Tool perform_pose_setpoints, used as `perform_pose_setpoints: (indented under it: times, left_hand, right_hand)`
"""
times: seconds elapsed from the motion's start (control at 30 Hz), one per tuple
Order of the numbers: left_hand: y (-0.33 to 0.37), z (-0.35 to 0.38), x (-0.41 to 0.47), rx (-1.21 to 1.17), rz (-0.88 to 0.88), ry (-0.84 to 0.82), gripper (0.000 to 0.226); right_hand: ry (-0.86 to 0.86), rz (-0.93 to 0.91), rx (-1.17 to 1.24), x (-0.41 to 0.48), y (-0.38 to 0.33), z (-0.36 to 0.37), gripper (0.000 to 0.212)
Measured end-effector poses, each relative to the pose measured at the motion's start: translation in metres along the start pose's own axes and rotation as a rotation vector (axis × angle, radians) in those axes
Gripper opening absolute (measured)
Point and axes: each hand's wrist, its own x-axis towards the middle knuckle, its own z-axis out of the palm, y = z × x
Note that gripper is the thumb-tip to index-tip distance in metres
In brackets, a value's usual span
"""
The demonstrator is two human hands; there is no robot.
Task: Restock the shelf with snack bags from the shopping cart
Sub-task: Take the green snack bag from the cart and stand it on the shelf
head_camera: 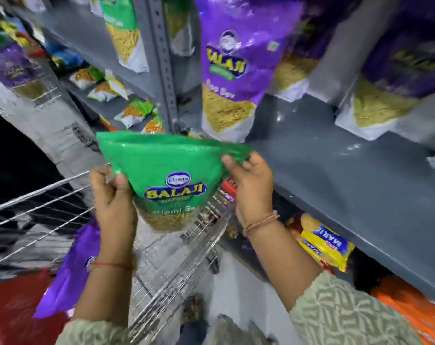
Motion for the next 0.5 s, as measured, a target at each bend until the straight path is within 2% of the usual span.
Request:
perform_pose_setpoints:
  times: [0.1, 0.2, 0.33, 0.5]
  left_hand:
    - [0.042, 0.050, -0.002, -0.093, 0.090, -0.035, 0.011]
    - [0.068, 0.114, -0.016, -0.162, 0.120, -0.143, 0.016]
    - [0.079, 0.208, -0.050, -0.245, 0.051, -0.276, 0.024]
    - [0.082, 0.316, -0.114, -0.228, -0.041, -0.492, 0.031]
  right_hand:
    - [0.077, -0.156, 0.144, -0.001, -0.062, -0.026, 0.026]
    - [0.201, -0.283, 0.242, 0.000, -0.114, -0.069, 0.026]
    - [0.361, -0.398, 0.333, 0.000, -0.166, -0.140, 0.022]
    - [0.513, -0.546, 0.358, -0.008, -0.210, -0.239, 0.022]
